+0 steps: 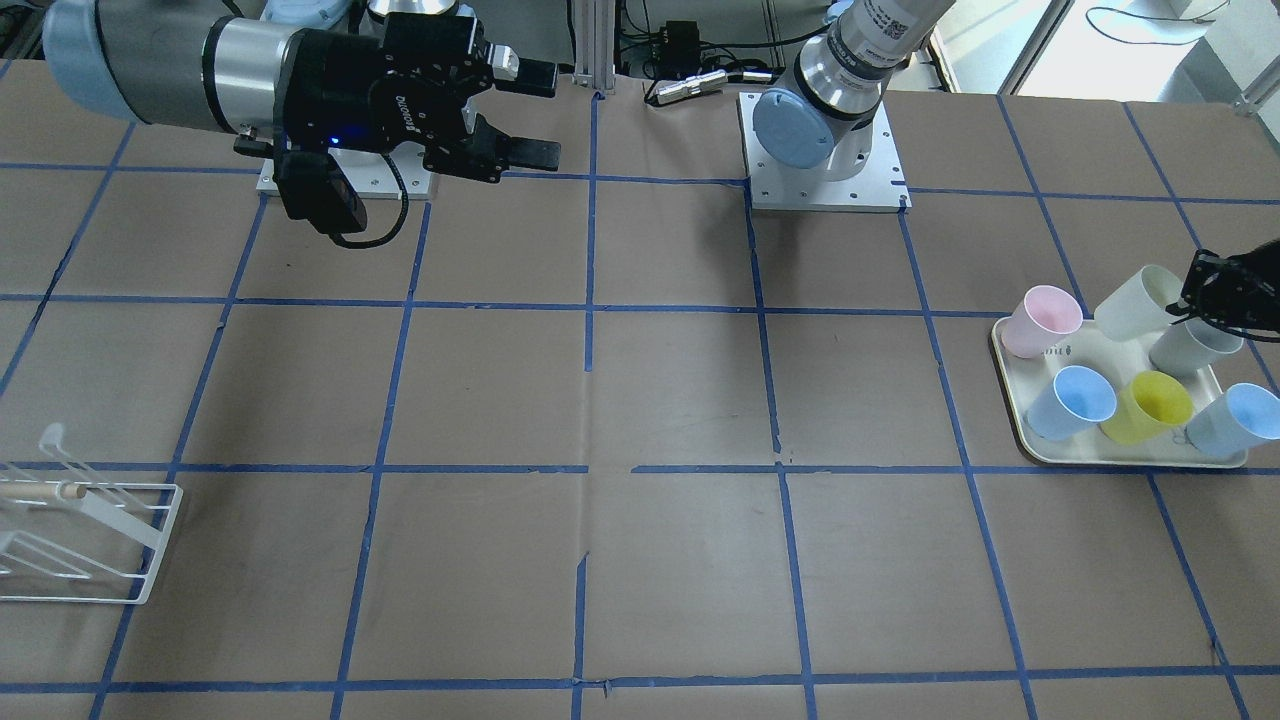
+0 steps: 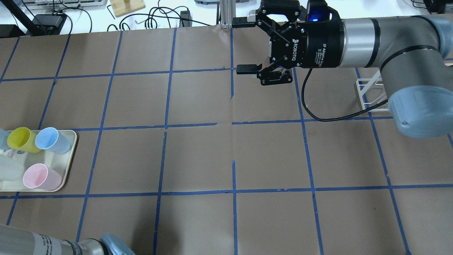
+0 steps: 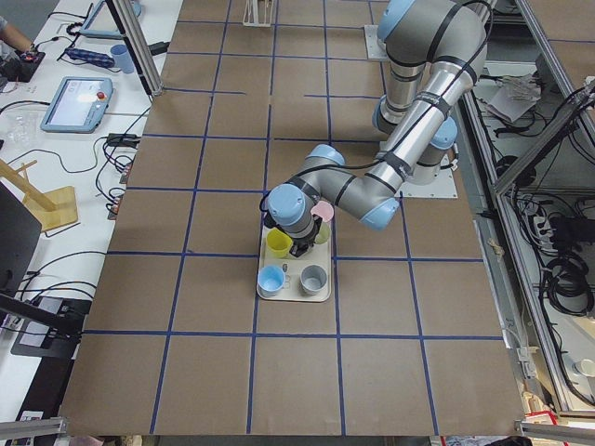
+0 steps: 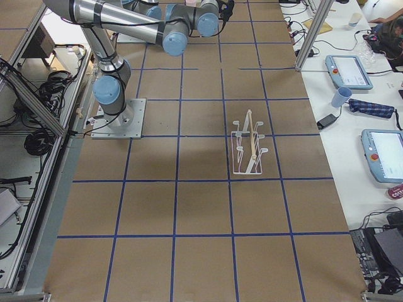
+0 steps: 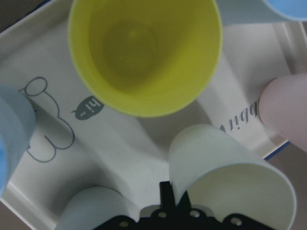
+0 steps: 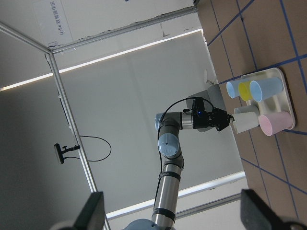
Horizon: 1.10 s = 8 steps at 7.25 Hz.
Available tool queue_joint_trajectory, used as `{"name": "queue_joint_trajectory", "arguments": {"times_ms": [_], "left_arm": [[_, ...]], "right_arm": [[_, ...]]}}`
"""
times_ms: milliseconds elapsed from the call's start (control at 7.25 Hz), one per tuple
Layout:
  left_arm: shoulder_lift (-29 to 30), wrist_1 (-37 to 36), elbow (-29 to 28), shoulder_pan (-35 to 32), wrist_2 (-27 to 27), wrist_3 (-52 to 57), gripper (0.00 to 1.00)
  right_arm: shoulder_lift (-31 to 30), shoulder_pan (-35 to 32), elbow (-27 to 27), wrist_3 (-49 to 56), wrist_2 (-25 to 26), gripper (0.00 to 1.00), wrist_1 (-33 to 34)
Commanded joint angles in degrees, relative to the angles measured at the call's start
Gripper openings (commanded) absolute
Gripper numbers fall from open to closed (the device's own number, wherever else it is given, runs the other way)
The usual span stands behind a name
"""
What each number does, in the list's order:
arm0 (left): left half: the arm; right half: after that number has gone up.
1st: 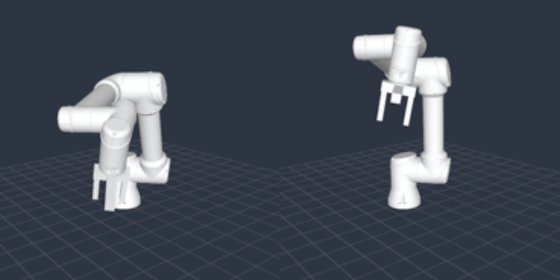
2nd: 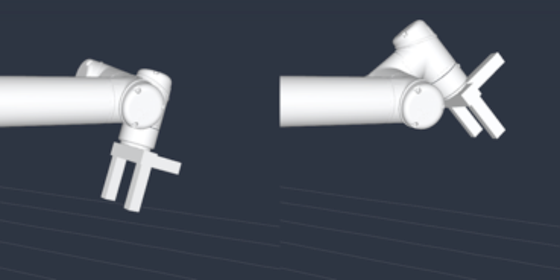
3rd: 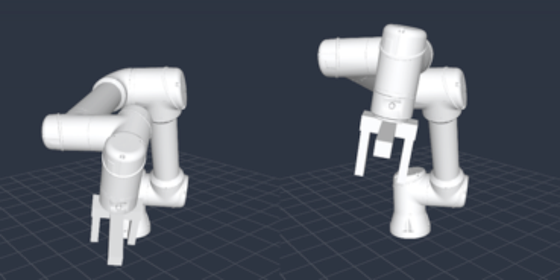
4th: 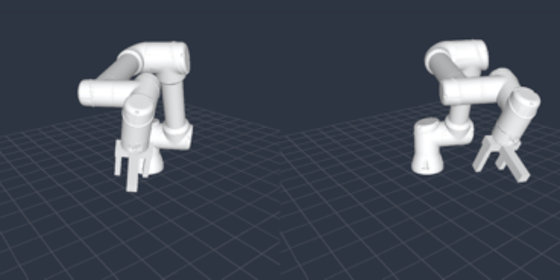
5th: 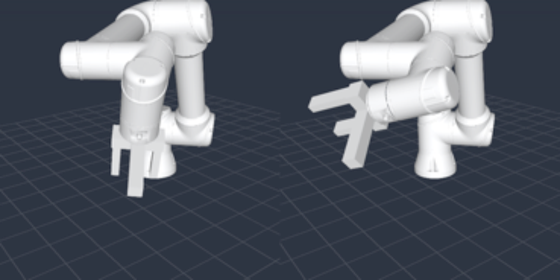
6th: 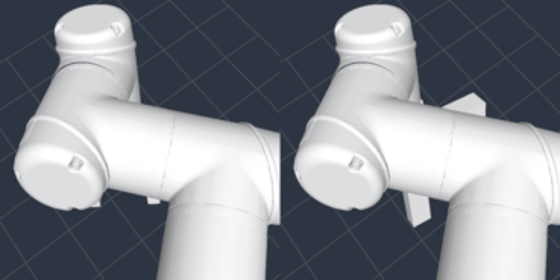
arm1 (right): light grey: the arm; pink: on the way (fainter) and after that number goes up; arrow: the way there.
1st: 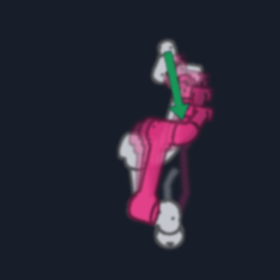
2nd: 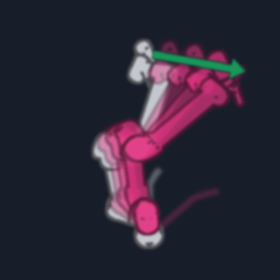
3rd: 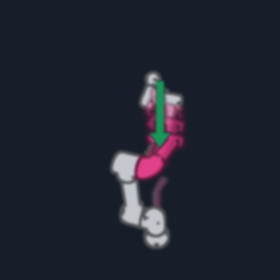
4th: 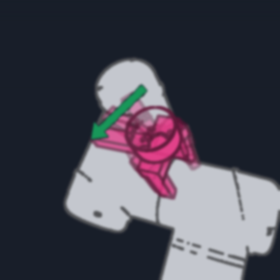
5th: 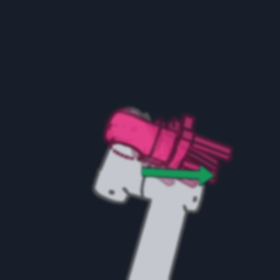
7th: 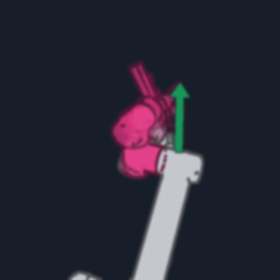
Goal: Transfer IKEA cup to right arm and place on rack
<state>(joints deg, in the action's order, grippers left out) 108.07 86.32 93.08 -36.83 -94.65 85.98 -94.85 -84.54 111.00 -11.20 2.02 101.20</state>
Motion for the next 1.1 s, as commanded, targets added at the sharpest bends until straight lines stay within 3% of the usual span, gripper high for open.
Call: {"name": "queue_joint_trajectory", "arguments": {"times_ms": [0, 276, 690, 966], "left_arm": [[-2.8, 18.0, -6.2, 0.0, 5.2, -3.7, 0.00], [-5.3, 33.4, -7.8, -0.2, 19.2, -9.4, 0.00], [-8.2, 45.6, -6.3, -7.1, 39.1, -11.1, 0.00], [-9.7, 50.3, -4.5, -12.5, 48.0, -11.8, 0.00]], "right_arm": [[0.3, 0.0, 0.4, -0.6, -1.6, 1.00, 0.1], [0.7, -0.5, 0.6, 0.0, -1.9, 1.00, 0.1], [3.5, -0.5, 0.8, 0.2, -2.4, 1.00, 10.0], [3.6, -0.7, 1.8, -0.3, -2.4, 1.00, 11.0]]}}
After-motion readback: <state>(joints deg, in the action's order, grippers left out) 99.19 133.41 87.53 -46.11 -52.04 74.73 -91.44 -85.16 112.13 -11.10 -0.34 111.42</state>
